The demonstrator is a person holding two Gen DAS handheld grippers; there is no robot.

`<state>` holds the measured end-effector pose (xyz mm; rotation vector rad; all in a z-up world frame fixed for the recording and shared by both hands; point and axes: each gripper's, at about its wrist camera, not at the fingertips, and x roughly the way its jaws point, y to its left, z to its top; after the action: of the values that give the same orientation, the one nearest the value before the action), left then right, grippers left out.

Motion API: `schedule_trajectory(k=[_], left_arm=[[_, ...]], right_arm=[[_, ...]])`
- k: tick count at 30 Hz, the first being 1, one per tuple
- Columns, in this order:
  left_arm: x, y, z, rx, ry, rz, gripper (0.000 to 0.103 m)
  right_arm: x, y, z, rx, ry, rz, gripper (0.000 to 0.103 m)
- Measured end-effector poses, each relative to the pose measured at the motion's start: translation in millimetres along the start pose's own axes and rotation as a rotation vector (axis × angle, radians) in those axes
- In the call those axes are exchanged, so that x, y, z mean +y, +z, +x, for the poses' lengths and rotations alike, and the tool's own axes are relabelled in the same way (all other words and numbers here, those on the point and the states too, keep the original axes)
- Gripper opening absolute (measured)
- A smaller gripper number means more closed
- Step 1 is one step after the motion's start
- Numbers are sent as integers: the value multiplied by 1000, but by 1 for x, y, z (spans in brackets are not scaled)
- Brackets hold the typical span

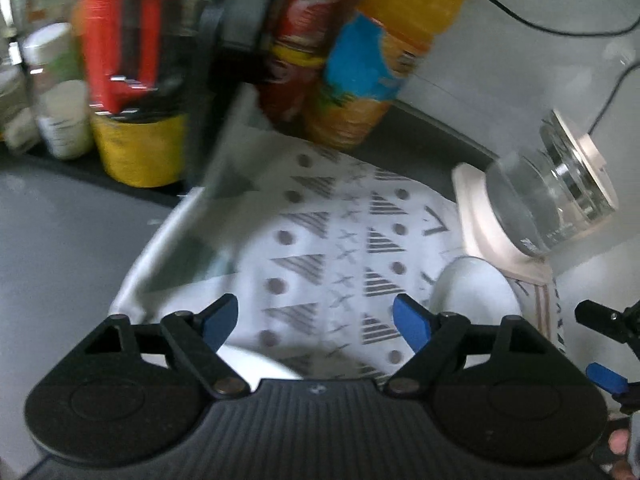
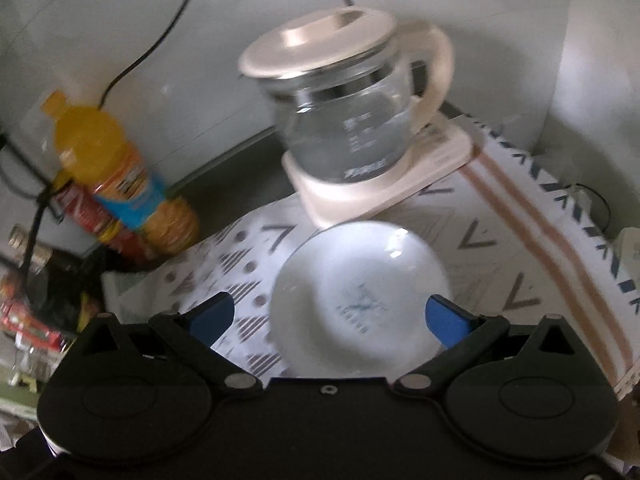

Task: Organize plates and bowls
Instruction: 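Move both grippers to the 'Bakery' plate by the kettle and grasp its rim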

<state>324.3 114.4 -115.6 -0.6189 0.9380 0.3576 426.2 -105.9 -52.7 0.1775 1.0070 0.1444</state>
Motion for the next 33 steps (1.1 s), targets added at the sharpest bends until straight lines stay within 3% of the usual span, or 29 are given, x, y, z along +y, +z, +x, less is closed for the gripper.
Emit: schedule_trajectory(k=[13, 16, 18, 22, 27, 30, 33], left_arm=[[-62, 0, 60, 119, -22, 129, 83], [-69, 0, 72, 147, -35, 139, 82], [-72, -1, 81, 178, -50, 123, 80], [-76, -6, 92, 199, -66, 119, 67], [-73, -12, 107, 254, -83, 71, 43], [-73, -14, 111, 293, -71, 60, 34], [-72, -16, 115, 305, -79, 49, 25]], right_arm=[[-85, 26, 30, 41, -61, 104, 101], [-103, 25, 39, 64, -29, 143, 93], [-111, 23, 44, 82, -1, 168, 83], [-130, 16, 60, 146, 74, 248, 66], [-143, 7, 78, 208, 131, 290, 40], [-145, 4, 87, 240, 146, 295, 31], [-146, 4, 93, 264, 165, 302, 31]])
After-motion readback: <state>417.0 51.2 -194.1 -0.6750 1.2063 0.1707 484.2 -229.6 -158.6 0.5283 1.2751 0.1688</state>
